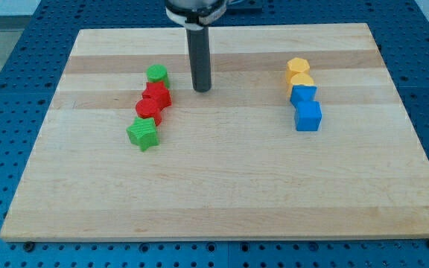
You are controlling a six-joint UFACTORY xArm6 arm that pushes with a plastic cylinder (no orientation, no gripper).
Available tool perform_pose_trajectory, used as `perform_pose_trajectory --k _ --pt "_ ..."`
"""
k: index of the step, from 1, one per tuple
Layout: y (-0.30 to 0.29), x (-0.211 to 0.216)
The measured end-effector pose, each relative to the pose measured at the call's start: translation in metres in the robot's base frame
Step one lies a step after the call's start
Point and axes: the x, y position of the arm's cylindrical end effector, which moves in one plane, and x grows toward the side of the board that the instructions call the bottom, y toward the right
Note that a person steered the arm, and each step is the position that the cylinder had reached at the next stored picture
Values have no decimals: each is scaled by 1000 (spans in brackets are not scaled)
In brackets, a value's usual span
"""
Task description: Adjust the red star green circle to form a vertical line of blocks
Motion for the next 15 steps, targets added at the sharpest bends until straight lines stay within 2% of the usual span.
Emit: perform_pose_trajectory --k 5,10,15 --pt "-8 -8" --pt "-32 43" --pt "-44 43"
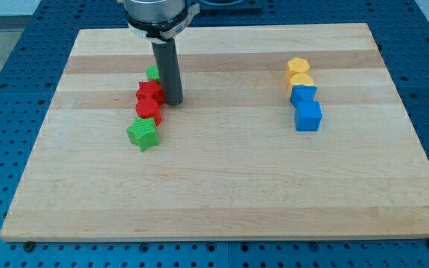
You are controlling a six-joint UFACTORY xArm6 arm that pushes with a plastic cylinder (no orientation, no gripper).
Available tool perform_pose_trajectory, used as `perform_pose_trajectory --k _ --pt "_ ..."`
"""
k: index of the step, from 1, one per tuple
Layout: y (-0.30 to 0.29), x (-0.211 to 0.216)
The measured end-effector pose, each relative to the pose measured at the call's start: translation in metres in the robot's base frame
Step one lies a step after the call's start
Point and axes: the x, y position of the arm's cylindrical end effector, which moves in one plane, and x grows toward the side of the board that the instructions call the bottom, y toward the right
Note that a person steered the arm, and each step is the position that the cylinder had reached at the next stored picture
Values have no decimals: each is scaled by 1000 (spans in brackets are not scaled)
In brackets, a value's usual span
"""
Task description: Adjust the red star green circle to form a vertical line of blocks
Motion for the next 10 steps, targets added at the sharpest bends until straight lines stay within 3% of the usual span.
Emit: perform_pose_trajectory --k 4,10 --pt "35 -44" --pt "-4 -46"
